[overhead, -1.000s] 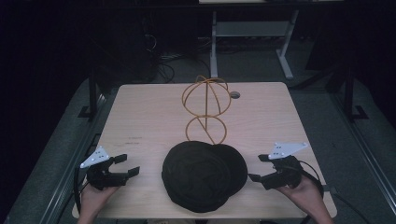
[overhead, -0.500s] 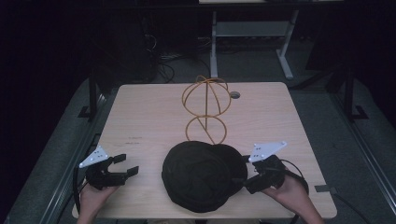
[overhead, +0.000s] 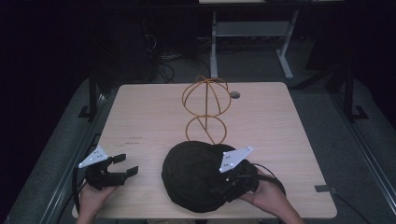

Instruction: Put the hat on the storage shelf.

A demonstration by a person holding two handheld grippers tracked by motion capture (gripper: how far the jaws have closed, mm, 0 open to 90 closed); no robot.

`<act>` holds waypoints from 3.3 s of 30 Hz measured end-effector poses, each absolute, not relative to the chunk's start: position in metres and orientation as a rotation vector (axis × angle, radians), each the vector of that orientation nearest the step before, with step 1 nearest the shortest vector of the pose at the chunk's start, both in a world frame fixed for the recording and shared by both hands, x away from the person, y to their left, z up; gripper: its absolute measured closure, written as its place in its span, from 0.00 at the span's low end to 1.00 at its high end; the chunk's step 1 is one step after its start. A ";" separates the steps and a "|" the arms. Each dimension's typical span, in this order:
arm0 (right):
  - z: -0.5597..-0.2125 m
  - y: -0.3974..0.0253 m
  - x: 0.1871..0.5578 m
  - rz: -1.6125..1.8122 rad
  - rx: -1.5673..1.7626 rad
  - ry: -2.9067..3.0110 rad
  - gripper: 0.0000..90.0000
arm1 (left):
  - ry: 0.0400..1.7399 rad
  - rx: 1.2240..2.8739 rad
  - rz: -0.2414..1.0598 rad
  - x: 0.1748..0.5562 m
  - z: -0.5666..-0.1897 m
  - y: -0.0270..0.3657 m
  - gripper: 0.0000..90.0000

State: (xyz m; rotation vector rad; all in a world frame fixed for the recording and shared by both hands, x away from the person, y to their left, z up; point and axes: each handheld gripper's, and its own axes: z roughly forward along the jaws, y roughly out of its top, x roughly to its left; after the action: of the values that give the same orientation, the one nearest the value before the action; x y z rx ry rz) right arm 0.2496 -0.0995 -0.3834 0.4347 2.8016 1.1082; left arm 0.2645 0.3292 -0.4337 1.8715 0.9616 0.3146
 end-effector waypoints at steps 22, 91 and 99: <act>-0.419 -0.032 0.232 0.904 0.208 3.025 0.64 | 0.953 1.876 0.298 0.265 -0.434 0.327 0.20; -0.292 -0.062 0.260 1.448 0.110 2.898 0.88 | 0.580 1.807 0.177 0.286 -0.370 0.252 0.26; -0.286 -0.062 0.262 1.501 0.041 2.910 0.88 | 0.461 1.759 0.074 0.297 -0.368 0.248 0.78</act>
State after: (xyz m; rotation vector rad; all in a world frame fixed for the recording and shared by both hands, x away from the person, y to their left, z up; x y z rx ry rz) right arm 0.2619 -0.0620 -0.2862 0.0409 2.9101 1.5010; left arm 0.2965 0.2475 -0.3678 1.7594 0.4614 0.0743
